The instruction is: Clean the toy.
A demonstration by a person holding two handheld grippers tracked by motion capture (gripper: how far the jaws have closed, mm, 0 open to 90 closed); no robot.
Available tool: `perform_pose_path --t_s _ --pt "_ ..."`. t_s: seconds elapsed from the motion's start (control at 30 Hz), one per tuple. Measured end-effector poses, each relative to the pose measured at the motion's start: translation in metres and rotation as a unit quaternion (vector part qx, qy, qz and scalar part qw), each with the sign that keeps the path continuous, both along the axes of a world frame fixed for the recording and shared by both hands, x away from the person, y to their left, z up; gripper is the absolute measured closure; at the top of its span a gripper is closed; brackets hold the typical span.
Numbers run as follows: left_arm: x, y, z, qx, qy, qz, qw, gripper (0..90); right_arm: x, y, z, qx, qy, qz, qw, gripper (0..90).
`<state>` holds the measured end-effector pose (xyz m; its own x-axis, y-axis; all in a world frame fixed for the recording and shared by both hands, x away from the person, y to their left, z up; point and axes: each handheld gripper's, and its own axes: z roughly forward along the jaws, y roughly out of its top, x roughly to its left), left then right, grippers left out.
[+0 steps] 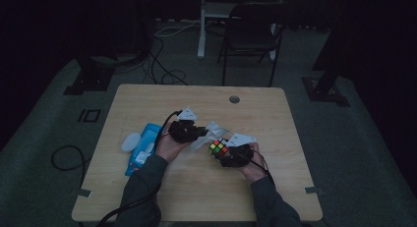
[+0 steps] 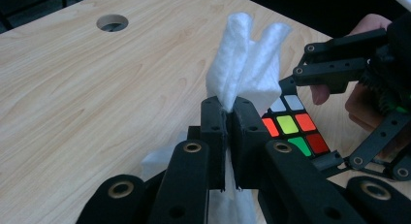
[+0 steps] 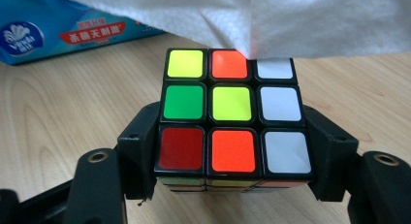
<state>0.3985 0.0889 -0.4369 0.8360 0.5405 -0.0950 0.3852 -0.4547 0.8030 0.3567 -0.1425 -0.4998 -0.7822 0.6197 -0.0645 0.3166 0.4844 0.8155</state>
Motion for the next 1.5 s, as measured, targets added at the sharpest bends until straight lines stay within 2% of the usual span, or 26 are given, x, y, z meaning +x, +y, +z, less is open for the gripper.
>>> perform_pose_path --t_s 0.23,0.53,0.8,1.23,1.37,1.5 --pt "-0.007 -0.007 -0.003 0.001 -0.001 -0.013 0.9999 86.0 0.001 0.002 0.004 -0.010 0.011 0.002 0.9999 33.9" --pt "-0.012 -0.022 -0.014 0.006 0.007 -0.038 0.9993 86.0 0.001 0.005 0.005 -0.017 0.006 0.001 0.9998 34.0" --pt "-0.014 -0.030 -0.017 0.009 0.012 -0.052 0.9985 86.0 0.001 0.006 0.003 -0.022 0.008 -0.001 0.9997 34.0" --pt "-0.020 -0.053 -0.019 0.021 0.019 -0.099 0.9946 86.0 0.000 0.008 0.003 -0.022 0.005 0.000 0.9997 33.9" --pt "-0.020 -0.052 -0.019 0.023 0.017 -0.100 0.9946 86.0 -0.001 0.008 0.003 -0.023 0.004 0.000 0.9997 34.0" --pt "-0.016 -0.047 -0.018 0.028 0.011 -0.088 0.9956 86.0 -0.001 0.010 0.003 -0.026 0.004 0.002 0.9996 34.0"
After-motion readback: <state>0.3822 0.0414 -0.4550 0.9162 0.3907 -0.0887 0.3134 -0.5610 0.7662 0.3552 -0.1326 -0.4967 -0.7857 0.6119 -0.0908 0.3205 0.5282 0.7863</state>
